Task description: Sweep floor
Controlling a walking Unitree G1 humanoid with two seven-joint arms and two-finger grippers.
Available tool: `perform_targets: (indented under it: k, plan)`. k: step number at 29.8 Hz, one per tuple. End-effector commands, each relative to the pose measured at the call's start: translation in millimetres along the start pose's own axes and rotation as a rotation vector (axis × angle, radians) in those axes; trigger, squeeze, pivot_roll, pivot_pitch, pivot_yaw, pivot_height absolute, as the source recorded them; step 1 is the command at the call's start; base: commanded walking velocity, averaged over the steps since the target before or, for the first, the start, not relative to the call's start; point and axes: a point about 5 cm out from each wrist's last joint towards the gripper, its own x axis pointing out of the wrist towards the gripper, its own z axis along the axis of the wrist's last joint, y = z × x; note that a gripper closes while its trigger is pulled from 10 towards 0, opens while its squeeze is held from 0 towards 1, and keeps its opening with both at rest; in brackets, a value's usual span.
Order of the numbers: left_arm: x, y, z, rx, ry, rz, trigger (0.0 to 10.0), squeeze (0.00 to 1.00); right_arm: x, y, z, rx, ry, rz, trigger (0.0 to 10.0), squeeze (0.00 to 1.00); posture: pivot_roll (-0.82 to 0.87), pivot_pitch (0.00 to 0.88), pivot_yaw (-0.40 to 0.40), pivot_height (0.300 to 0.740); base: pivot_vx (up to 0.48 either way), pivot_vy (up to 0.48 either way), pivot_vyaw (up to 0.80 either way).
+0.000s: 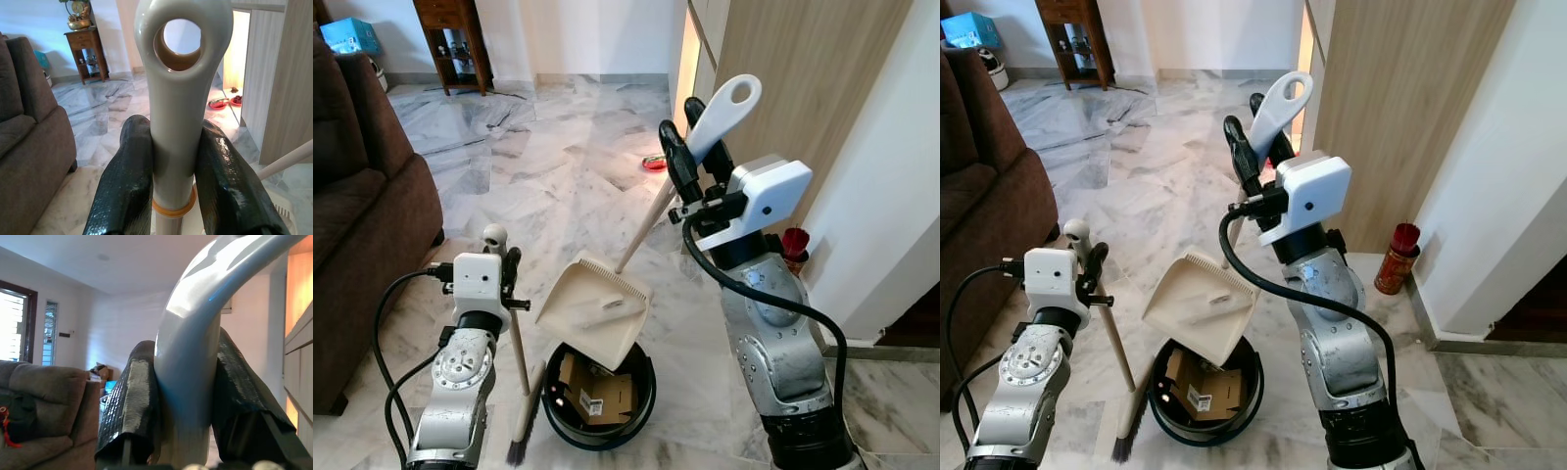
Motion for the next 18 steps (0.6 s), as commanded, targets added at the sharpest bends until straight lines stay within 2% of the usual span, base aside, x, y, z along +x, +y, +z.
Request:
perform_targets:
  k: [1, 7, 18]
  plan:
    - [4.2, 0.7, 16.4, 0.021, -0.079, -0.009, 10.0, 0.00, 3.9, 2.8, 19.7, -0.031, -0.091, 0.022, 10.0, 0.00, 0.07, 0.000, 0.029, 0.740, 0.000, 0.000, 0.00]
    - [4.2, 0.2, 16.8, 0.021, -0.082, -0.008, 10.0, 0.00, 4.4, 5.5, 21.1, -0.109, -0.094, 0.051, 10.0, 0.00, 0.07, 0.000, 0.026, 0.740, 0.000, 0.000, 0.00]
    - [4.4, -1.6, 16.5, 0.019, -0.081, -0.012, 10.0, 0.00, 4.6, 8.9, 19.8, -0.133, -0.087, 0.066, 10.0, 0.00, 0.07, 0.000, 0.022, 0.740, 0.000, 0.000, 0.00]
